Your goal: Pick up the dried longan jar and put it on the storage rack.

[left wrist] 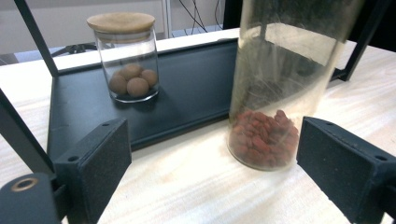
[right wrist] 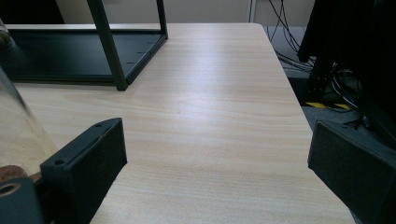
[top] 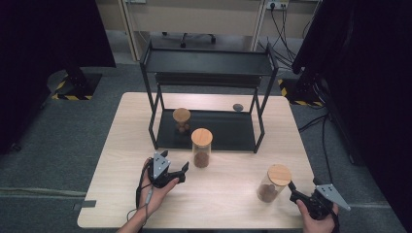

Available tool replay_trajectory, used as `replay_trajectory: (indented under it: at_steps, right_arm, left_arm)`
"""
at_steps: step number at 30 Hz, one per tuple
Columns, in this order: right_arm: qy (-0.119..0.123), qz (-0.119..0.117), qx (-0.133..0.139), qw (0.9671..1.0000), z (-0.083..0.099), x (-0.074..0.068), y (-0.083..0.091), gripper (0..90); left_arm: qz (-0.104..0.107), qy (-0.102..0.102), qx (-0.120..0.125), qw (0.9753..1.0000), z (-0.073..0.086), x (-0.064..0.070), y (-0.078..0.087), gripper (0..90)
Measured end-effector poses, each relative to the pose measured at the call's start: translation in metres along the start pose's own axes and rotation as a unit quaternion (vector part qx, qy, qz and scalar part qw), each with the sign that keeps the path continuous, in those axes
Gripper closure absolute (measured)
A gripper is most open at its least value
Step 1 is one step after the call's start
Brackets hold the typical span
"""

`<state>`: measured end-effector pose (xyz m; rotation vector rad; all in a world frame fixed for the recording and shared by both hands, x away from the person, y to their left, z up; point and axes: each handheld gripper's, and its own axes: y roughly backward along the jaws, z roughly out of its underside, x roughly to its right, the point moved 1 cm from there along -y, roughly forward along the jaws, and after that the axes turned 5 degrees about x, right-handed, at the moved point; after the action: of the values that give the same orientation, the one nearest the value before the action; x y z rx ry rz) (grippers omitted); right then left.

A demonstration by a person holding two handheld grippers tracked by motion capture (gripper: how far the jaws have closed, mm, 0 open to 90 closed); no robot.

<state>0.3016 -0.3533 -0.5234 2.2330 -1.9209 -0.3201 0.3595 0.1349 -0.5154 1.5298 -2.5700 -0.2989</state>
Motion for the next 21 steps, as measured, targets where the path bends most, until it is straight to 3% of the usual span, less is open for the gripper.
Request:
replay_trajectory:
  at_steps: [21]
  right_arm:
    - [0.001, 0.000, 0.000, 1.0000, 0.000, 0.000, 0.000, 4.8]
  left_arm:
    - [0.002, 0.010, -0.008, 0.9999, 0.013, 0.003, 0.012, 9.9]
